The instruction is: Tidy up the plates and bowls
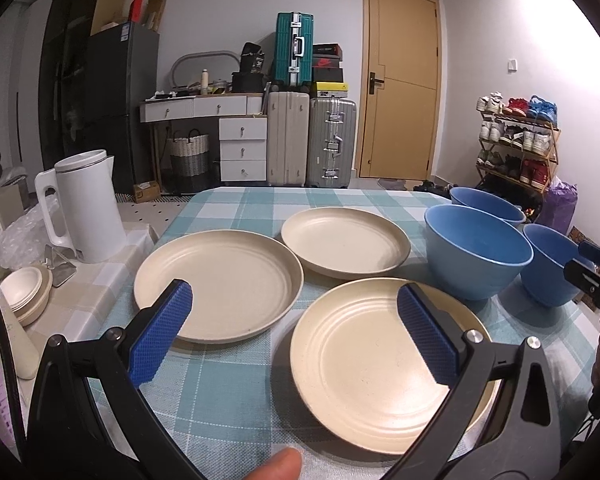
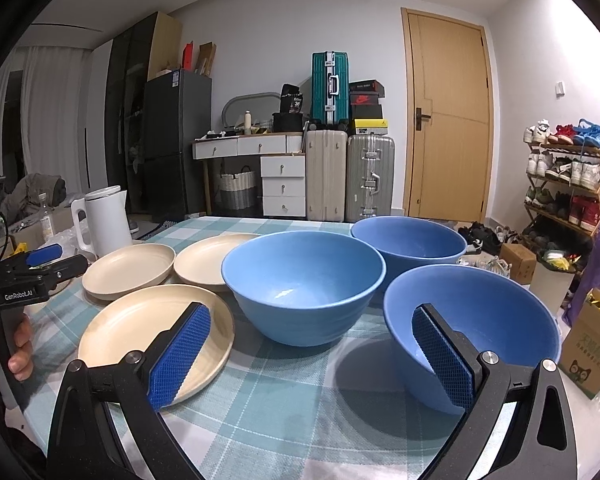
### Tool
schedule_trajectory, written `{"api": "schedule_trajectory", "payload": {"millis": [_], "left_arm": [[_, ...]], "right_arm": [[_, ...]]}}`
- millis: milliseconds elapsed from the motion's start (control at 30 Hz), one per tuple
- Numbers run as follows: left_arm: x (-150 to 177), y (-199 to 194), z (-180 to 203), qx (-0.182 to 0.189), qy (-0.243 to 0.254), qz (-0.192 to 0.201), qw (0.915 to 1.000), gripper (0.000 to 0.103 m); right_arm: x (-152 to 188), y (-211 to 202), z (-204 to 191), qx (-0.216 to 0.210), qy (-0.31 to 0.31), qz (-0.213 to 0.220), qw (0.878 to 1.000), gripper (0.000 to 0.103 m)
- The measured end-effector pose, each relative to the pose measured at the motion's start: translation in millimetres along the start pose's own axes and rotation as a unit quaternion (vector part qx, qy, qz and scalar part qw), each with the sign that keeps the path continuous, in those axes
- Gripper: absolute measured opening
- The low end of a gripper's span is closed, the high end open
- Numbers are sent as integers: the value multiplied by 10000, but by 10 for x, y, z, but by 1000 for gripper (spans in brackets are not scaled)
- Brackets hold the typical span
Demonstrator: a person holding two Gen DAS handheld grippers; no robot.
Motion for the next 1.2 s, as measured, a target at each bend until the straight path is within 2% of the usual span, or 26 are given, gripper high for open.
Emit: {"api": "schedule_trajectory", "payload": {"millis": [433,733,1000,1200], "left_arm": [[-127,-16,-193,-136,-225,-399,9989,102],[-142,63,-383,-338,-389,-475,9975,102],[-147,253,-581,-597,-434,-847,9937,102],[-133,385,-733,-534,-573,-1059,9913,102]], "right_arm": [[-321,146,-312,-295,-124,-315,9990,103],[-510,386,-586,-468,-234,-398,9978,103],[-628,619,-820,-631,-280,-539,9962,103],[-707,735,-986,-758,-294,-620,9948,103]]}}
Point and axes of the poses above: each gripper's, at about its wrist camera, not at the fingertips, and y roughly the way its jaws point, z to its right, x to its underside, the point moved 1 cm from there along y, roughly the way its jaws point, and after that the axes turned 9 degrees about y, right-handed, at the moved point
